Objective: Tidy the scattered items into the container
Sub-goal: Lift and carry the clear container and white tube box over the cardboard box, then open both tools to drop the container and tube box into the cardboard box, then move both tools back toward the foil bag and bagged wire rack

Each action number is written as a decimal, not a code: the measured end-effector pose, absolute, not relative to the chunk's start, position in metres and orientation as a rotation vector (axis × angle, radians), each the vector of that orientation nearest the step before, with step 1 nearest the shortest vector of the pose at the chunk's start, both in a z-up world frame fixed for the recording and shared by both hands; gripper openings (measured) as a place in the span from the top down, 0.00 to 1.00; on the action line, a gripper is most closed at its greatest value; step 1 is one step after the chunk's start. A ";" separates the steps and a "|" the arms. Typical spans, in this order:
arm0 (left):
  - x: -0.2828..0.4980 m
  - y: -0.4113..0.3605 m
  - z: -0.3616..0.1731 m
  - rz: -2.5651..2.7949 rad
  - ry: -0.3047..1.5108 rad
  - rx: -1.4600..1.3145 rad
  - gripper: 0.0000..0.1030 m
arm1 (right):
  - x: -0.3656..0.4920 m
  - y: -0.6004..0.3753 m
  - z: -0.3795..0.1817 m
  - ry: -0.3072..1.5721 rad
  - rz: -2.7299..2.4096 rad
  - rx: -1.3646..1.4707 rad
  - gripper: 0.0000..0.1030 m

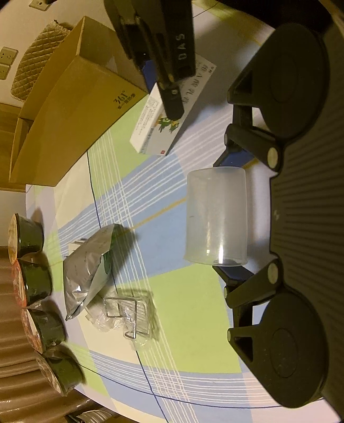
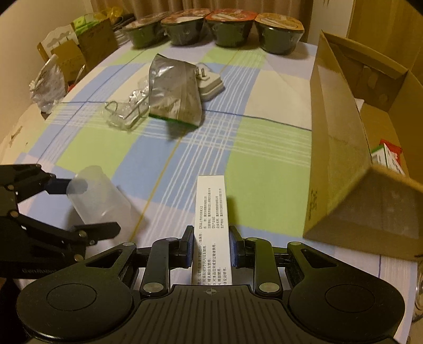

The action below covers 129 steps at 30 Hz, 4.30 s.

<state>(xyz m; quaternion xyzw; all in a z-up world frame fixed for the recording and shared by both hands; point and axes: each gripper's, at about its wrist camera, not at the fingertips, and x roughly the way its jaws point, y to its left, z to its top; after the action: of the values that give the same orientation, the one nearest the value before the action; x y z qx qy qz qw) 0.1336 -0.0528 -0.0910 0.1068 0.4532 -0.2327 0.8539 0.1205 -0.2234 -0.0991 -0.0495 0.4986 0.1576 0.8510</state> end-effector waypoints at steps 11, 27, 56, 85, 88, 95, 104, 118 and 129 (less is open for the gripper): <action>0.130 -0.067 -0.059 -0.506 0.900 0.240 0.34 | 0.109 -0.242 -0.045 0.928 0.301 -0.073 0.72; 0.124 -0.155 0.008 -0.599 0.797 0.245 0.34 | 0.110 -0.337 0.031 0.757 0.154 -0.034 0.72; 0.179 -0.301 0.015 -0.696 0.726 0.273 0.14 | 0.154 -0.443 0.016 0.770 0.031 0.002 0.72; 0.176 -0.248 0.012 -0.632 0.758 0.201 0.14 | 0.168 -0.435 0.032 0.589 0.026 0.027 0.01; 0.175 -0.241 0.010 -0.623 0.764 0.198 0.14 | 0.161 -0.437 0.031 0.602 0.022 0.041 0.01; 0.166 -0.220 0.007 -0.596 0.785 0.182 0.14 | 0.137 -0.431 0.027 0.629 0.013 0.063 0.01; 0.150 -0.162 0.008 -0.512 0.791 0.152 0.14 | 0.118 -0.391 0.040 0.627 0.085 0.053 0.01; 0.145 -0.035 -0.002 -0.316 0.820 0.108 0.14 | 0.123 -0.268 0.048 0.639 0.342 -0.041 0.01; 0.177 0.023 -0.037 -0.257 0.849 0.137 0.08 | 0.171 -0.197 0.008 0.730 0.467 -0.103 0.01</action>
<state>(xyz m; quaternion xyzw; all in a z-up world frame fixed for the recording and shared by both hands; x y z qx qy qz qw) 0.1768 0.0227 -0.0373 0.0662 0.4105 -0.1243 0.9009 0.1711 -0.1966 0.0083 -0.0498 0.3537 0.2260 0.9063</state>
